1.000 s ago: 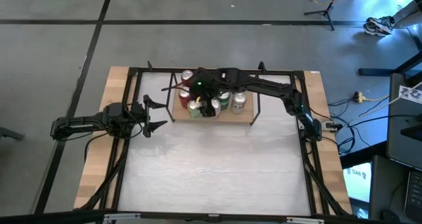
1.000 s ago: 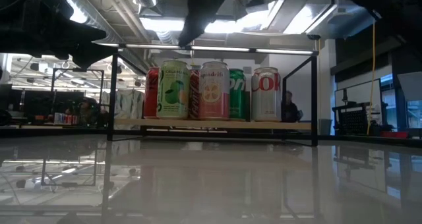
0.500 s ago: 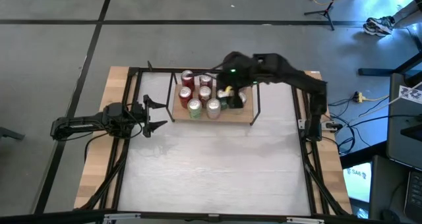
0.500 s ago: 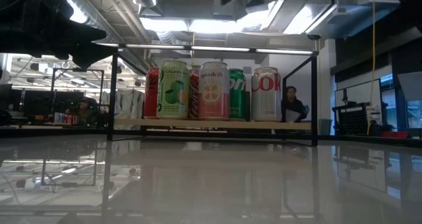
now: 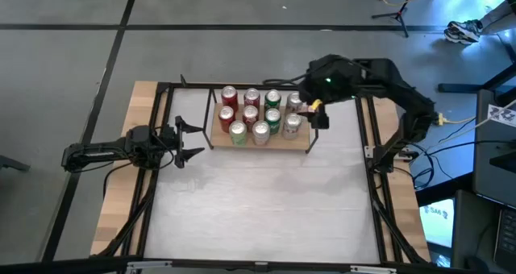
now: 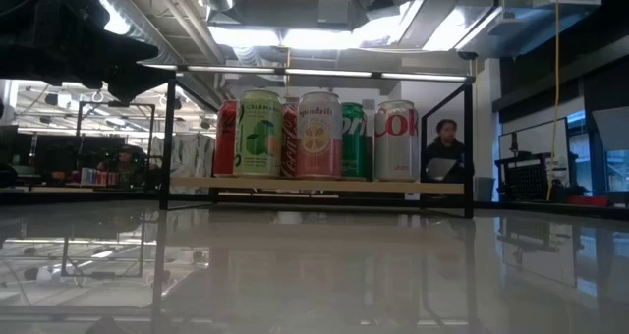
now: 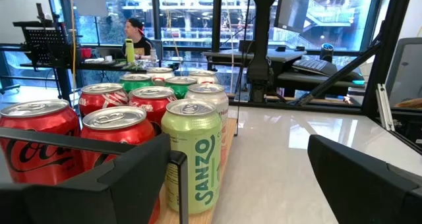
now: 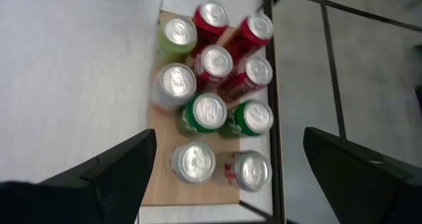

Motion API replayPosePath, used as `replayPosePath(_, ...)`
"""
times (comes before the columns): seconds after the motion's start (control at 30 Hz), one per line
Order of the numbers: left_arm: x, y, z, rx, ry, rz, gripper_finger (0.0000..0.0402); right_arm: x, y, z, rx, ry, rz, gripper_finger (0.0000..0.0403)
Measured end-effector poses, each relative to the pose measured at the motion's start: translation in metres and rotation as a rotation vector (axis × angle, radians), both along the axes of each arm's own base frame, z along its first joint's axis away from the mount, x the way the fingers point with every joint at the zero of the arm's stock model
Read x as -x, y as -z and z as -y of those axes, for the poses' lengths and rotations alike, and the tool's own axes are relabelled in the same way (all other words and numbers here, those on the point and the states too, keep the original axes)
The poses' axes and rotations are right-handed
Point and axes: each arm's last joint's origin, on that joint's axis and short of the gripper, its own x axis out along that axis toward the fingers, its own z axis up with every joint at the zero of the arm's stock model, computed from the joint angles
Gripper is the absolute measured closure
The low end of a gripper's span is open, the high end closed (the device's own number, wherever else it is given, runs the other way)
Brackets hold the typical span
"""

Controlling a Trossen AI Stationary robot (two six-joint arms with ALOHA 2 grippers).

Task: Place canned beverage on shelf
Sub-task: Return to Home Position

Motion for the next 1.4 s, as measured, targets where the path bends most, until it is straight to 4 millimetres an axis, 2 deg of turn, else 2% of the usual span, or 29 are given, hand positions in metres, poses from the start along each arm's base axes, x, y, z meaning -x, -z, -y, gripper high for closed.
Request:
replayPosePath(0.13,0.000,0.000,0.000,0.000,0.000,0.000,0.0051,0.018,0.006,-0.002,0.011,0.061,0.011,0.0024)
replayPosePath(0.23,0.000,0.000,0.000,0.000,0.000,0.000,0.0051,0.034,0.018,-0.003,0.022,0.073,0.040,0.0024)
replayPosePath(0.33,0.000,0.000,0.000,0.000,0.000,0.000,0.0051,0.053,0.037,-0.006,0.017,0.088,0.106,0.0024)
replayPosePath(0.6,0.000,0.000,0.000,0.000,0.000,0.000,0.0051,0.118,0.093,-0.015,0.028,0.160,0.369,0.0024)
replayPosePath(0.87,0.000,0.000,0.000,0.000,0.000,0.000,0.0051,0.175,0.138,-0.023,-0.081,0.255,0.538,0.0024)
replayPosePath(0.97,0.000,0.000,0.000,0.000,0.000,0.000,0.0051,0.190,0.154,-0.026,-0.116,0.275,0.570,0.0024)
replayPosePath(1.07,0.000,0.000,0.000,0.000,-0.001,0.000,0.0051,0.207,0.160,-0.029,-0.130,0.269,0.665,0.0024)
replayPosePath(1.4,0.000,0.000,0.000,0.000,0.000,-0.001,0.0051,0.239,0.195,-0.034,-0.184,0.247,0.857,0.0024)
